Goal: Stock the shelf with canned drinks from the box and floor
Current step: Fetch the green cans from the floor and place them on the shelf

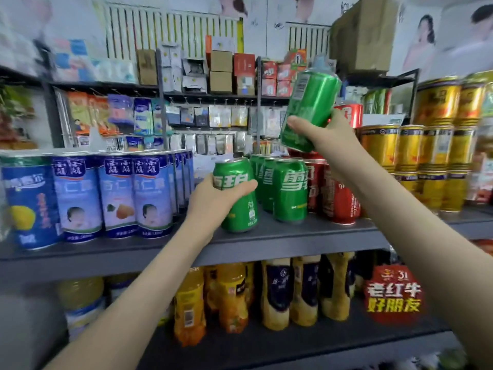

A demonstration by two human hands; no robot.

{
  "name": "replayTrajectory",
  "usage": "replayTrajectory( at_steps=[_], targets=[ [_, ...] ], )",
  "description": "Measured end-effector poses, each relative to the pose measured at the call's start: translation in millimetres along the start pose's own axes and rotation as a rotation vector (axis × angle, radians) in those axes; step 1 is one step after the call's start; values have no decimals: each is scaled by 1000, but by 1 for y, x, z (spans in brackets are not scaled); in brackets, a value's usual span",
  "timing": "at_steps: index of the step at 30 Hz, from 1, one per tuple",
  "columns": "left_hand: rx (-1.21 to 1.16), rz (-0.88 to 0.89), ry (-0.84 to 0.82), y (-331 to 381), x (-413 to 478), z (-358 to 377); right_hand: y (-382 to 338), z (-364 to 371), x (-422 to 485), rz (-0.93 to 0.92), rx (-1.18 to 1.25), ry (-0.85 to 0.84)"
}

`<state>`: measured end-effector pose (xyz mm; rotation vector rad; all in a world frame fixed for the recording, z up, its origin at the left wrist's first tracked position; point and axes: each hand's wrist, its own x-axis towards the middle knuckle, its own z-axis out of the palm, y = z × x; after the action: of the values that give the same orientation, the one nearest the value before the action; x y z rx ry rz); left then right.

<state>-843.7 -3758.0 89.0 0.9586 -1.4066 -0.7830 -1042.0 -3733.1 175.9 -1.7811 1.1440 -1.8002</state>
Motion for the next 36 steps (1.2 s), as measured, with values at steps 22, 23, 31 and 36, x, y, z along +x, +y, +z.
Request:
replayTrajectory(
  at_steps=[22,23,31,36],
  targets=[
    [360,12,26,-9,11,11,22,16,25,117,-179,-80],
    [369,9,25,-8,11,11,23,15,25,122,-171,-83],
    [388,16,37,-12,10,11,30,16,24,29,-171,-33],
    [422,6,31,-10,11,10,25,12,15,-99,-192,0]
  ],
)
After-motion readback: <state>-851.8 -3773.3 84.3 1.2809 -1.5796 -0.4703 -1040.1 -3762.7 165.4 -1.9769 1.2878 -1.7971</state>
